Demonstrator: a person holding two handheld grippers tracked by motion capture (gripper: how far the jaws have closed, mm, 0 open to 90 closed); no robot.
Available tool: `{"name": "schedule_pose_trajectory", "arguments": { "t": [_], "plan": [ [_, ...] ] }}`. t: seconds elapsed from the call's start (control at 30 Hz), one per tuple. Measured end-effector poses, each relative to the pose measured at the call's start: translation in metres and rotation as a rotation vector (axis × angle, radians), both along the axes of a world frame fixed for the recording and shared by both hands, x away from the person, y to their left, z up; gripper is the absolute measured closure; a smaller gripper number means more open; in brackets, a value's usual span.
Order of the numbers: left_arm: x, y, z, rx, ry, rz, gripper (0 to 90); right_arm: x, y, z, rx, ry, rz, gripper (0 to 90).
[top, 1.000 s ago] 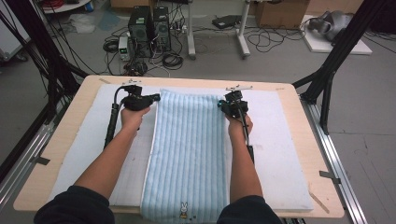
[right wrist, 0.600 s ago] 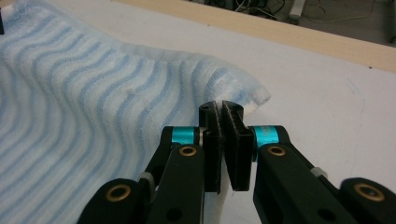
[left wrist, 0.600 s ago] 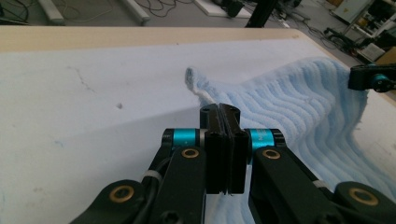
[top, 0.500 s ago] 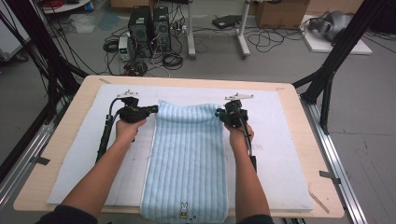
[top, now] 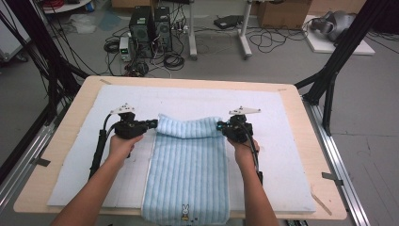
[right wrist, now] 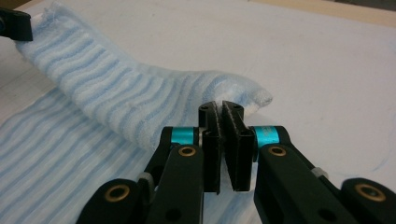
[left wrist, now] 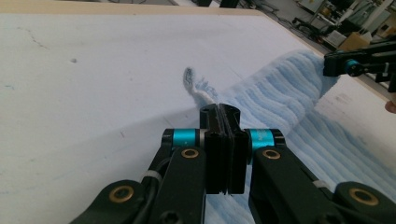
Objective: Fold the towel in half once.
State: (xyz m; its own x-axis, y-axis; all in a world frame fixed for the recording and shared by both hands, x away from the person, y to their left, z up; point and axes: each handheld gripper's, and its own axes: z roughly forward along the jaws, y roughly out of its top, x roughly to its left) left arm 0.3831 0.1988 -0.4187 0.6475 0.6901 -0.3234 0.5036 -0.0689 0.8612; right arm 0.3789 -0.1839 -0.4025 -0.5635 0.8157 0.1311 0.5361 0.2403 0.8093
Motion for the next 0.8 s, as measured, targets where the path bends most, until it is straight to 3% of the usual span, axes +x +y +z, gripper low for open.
{"name": "schedule_pose_trajectory", "arguments": {
  "t": [0.13,0.23,0.4,0.47,0.53,0.8],
  "plan": [
    [-0.014,0.0,-0.002,0.007,-0.028,0.003,88.4,-0.01,0.0,-0.003,-0.004,0.014,0.016,85.5],
    [-0.023,0.001,-0.004,0.014,-0.05,0.001,88.3,-0.019,0.001,-0.003,-0.001,-0.005,0.027,85.5],
    [-0.038,0.003,-0.008,0.013,-0.058,-0.014,88.3,-0.032,0.002,-0.007,-0.009,-0.013,0.038,85.5],
    [-0.044,0.004,-0.011,-0.001,-0.053,-0.017,88.2,-0.038,0.001,-0.009,-0.002,-0.021,0.04,85.5],
    [-0.05,0.004,-0.015,0.016,-0.046,-0.027,88.2,-0.044,0.0,-0.012,0.008,-0.023,0.045,85.5],
    [-0.065,0.009,-0.024,0.018,-0.029,-0.039,88.0,-0.063,-0.003,-0.019,0.009,-0.029,0.058,85.5]
  ]
}}
